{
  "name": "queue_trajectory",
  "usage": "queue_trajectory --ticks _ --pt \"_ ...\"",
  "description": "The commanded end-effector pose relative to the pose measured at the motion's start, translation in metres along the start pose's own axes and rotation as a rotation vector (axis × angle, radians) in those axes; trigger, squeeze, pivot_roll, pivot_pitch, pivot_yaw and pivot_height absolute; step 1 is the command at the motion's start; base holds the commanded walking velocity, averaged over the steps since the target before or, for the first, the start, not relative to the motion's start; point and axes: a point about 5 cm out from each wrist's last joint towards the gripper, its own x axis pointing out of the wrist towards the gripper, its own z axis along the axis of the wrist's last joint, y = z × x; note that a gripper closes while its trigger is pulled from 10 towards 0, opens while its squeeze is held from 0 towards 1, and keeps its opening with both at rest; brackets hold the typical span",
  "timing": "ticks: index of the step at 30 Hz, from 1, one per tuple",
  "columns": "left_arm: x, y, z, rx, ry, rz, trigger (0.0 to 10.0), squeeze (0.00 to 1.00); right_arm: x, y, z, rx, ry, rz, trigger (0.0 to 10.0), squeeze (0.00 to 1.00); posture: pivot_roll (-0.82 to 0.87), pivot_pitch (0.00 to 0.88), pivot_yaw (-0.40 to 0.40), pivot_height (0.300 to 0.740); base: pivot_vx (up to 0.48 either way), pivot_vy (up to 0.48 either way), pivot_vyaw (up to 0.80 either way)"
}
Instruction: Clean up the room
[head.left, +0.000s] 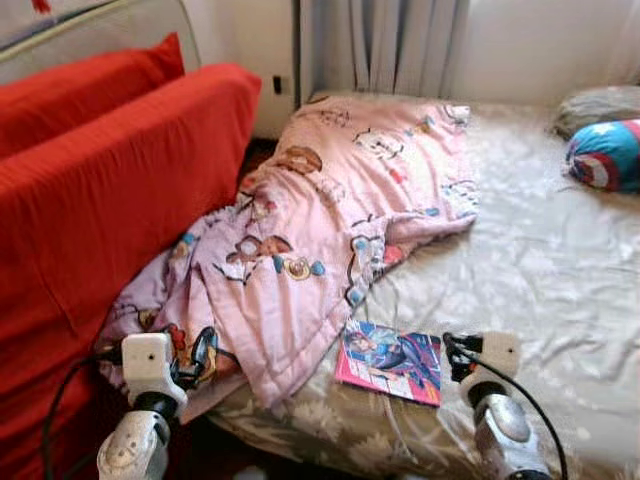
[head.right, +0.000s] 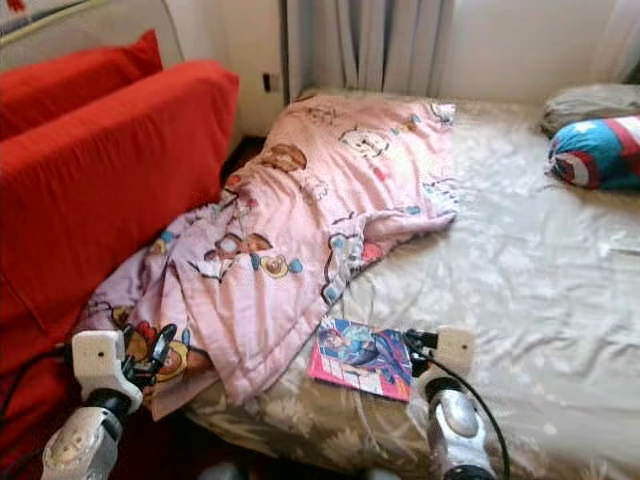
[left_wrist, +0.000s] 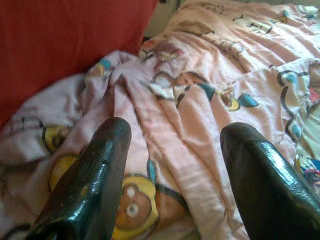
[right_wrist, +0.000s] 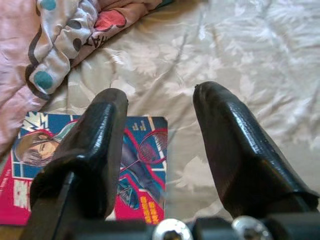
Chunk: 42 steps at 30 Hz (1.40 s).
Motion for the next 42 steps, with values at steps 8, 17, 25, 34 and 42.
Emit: queue_trajectory --ticks 8,17,25,34,42 --pt "-0.006 0.01 0.005 0.02 -0.001 0.03 10.0 0.0 0.001 0.005 -0.003 0.02 0.028 0.001 10.0 0.0 0.12 0.143 -0.01 0.652 0.0 0.0 0.0" --pt "-0.007 0.015 0.015 0.022 -0.02 0.056 10.0 0.0 0.003 0.001 -0.004 0.02 0.053 -0.033 10.0 0.0 0.15 0.275 -0.002 0.644 0.0 0.0 0.0" --pt "-0.008 0.02 0.021 0.028 -0.021 0.077 10.0 0.0 0.008 0.007 -0.003 0.058 0.101 -0.07 10.0 0.0 0.17 0.294 0.017 0.644 0.0 0.0 0.0" --pt "-0.01 0.016 0.021 0.031 -0.015 0.06 10.0 0.0 0.013 0.011 0.007 0.085 0.051 -0.047 10.0 0.0 0.18 0.3 0.022 0.634 0.0 0.0 0.0" --pt "-0.016 0.018 0.02 0.034 -0.003 0.073 10.0 0.0 0.013 0.01 0.006 0.08 0.08 -0.056 10.0 0.0 0.2 0.295 0.02 0.634 0.0 0.0 0.0"
